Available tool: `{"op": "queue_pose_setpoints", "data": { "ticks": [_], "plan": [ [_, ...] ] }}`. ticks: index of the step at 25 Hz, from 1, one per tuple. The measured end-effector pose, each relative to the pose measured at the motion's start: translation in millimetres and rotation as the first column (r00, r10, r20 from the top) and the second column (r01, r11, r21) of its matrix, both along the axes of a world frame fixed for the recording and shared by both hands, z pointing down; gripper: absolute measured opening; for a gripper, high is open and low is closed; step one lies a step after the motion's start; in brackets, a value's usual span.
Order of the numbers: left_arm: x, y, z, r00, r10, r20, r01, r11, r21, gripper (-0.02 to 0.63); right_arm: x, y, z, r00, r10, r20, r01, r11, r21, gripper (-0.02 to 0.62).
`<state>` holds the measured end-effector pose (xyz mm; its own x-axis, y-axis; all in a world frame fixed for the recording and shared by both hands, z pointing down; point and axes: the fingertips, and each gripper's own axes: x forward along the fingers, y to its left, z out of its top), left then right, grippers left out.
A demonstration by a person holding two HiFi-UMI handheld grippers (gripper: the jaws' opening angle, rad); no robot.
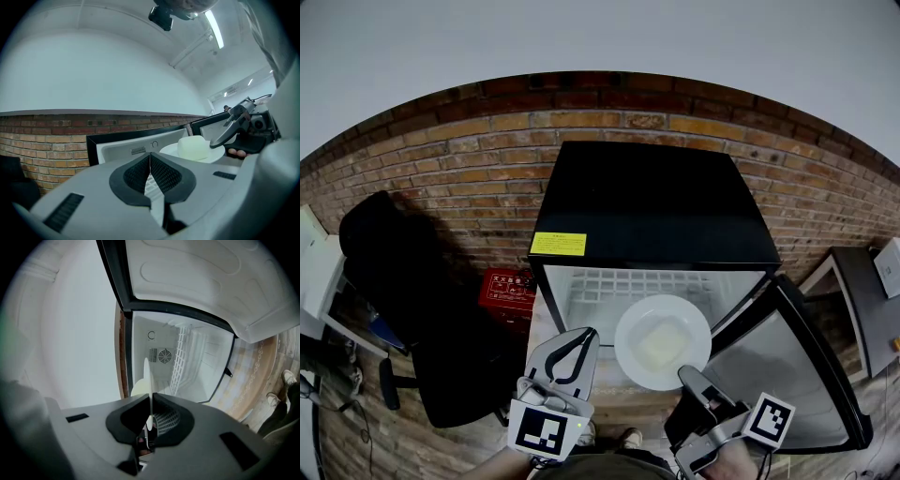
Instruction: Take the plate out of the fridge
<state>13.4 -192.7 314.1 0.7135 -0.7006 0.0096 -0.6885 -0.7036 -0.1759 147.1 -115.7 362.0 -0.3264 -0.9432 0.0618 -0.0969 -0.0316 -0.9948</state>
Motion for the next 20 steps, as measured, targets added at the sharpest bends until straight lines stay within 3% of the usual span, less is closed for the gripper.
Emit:
{"op": "queue_pose_setpoints", "data": {
  "ticks": [20],
  "plan": [
    [4.2,4.8,-1.1,1.0,0.022,0.009,-0.022,1.0,0.013,0.018,0.5,1.8,-2.8,1.0,-0.001,0.003,0.001,1.0,0.001,0.032]
  ]
}}
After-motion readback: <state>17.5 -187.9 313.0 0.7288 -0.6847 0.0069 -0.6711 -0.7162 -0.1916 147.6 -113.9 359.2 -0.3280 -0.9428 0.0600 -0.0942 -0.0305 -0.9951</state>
